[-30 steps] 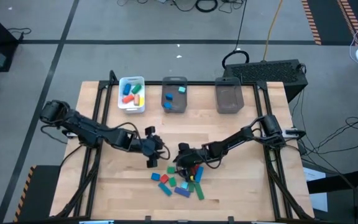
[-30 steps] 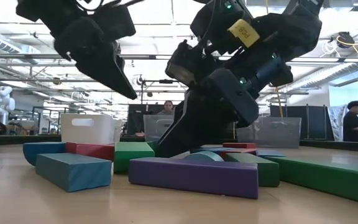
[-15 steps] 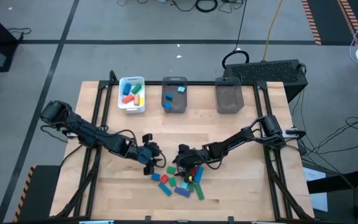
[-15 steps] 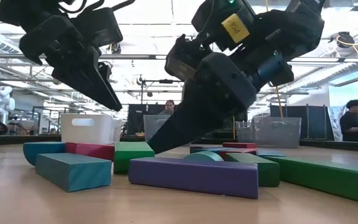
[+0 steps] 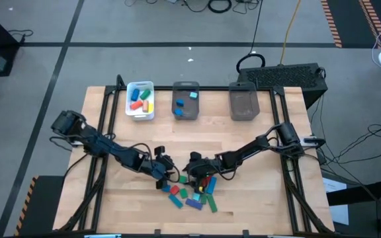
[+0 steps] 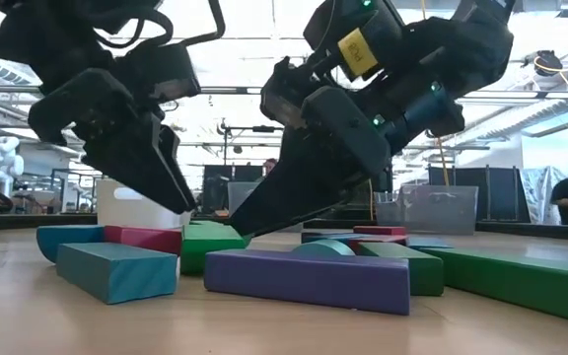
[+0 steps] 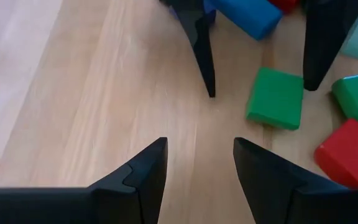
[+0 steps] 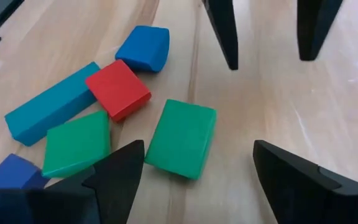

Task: Sort blocks by size
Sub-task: Put the green half circle block into the left black bin

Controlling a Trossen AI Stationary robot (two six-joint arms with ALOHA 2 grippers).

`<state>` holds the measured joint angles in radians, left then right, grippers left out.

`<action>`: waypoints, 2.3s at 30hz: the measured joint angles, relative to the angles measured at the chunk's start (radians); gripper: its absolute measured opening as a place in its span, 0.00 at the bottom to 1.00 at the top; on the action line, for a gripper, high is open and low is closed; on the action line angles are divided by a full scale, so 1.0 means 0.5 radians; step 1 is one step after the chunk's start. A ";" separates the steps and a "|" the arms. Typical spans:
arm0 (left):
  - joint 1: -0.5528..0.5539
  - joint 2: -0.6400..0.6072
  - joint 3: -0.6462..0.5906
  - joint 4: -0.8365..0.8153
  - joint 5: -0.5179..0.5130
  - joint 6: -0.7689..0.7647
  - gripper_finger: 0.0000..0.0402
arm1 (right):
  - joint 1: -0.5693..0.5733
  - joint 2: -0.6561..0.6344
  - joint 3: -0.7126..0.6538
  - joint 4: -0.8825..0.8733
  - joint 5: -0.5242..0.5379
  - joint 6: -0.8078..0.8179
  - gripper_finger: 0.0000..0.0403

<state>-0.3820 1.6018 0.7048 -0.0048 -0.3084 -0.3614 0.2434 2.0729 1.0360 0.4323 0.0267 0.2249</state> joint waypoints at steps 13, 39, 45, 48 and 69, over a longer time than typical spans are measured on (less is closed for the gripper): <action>-0.031 0.067 0.001 0.193 0.075 -0.003 0.47 | -0.022 0.172 0.243 -0.231 -0.060 -0.026 0.71; -0.071 0.066 0.001 0.204 0.070 0.009 0.47 | -0.090 0.039 0.230 -0.497 -0.074 -0.198 0.31; -0.071 0.066 0.002 0.205 0.056 0.006 0.56 | -0.096 -0.012 0.223 -0.521 -0.050 -0.227 0.31; -0.071 0.065 0.002 0.213 0.023 0.021 0.65 | -0.097 -0.040 0.225 -0.543 -0.049 -0.233 0.31; -0.035 0.065 0.002 0.362 -0.136 0.067 0.70 | -0.132 -0.127 0.230 -0.485 -0.042 -0.228 0.32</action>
<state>-0.3996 1.6344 0.7055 0.1764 -0.3763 -0.3279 0.1774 2.0094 1.1507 0.1898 0.0059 0.1110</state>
